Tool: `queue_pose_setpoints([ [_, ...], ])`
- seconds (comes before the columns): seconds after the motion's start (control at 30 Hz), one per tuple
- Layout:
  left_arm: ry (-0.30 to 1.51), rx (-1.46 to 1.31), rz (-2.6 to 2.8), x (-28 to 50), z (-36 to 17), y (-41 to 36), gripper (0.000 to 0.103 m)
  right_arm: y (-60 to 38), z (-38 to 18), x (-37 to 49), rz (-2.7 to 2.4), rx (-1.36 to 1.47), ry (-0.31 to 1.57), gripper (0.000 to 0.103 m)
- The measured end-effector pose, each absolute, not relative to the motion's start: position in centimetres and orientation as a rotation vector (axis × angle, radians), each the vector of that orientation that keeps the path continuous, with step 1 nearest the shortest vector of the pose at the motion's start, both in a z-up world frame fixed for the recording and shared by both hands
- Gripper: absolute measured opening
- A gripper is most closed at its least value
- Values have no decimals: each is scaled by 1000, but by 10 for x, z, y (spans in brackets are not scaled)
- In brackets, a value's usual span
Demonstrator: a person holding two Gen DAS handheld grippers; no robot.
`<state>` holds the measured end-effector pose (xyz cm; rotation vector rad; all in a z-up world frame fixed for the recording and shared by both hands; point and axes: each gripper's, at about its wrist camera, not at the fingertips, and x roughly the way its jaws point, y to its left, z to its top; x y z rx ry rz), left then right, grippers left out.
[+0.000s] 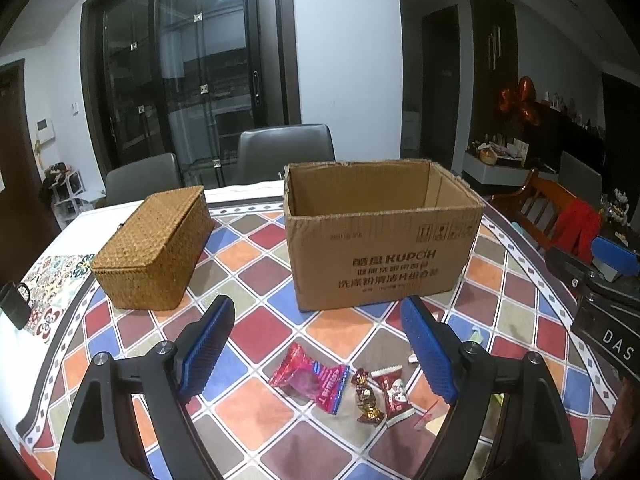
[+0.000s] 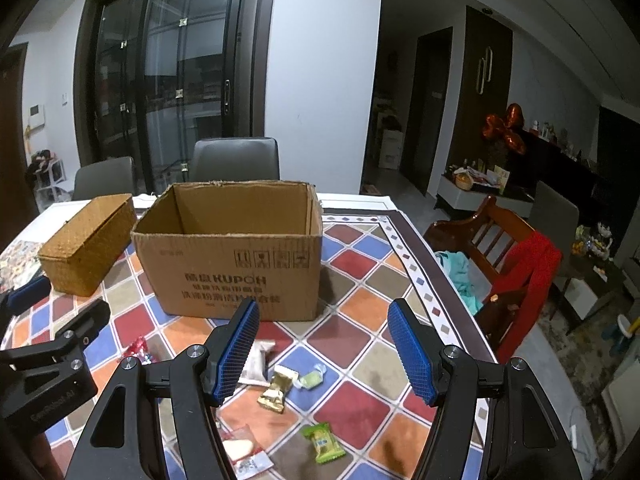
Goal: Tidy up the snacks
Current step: 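Move both open tools back toward the remaining snacks on the table, then grasp the gold-wrapped chocolate with left tool while right tool grasps the gold candy packet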
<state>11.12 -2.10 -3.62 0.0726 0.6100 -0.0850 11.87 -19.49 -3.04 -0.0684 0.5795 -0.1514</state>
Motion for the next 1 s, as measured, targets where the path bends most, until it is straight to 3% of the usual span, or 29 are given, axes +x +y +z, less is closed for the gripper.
queue_pose_setpoints([
  [1.0, 722, 102, -154, 108, -113, -38, 70, -193, -102, 118, -107, -36, 697, 68],
])
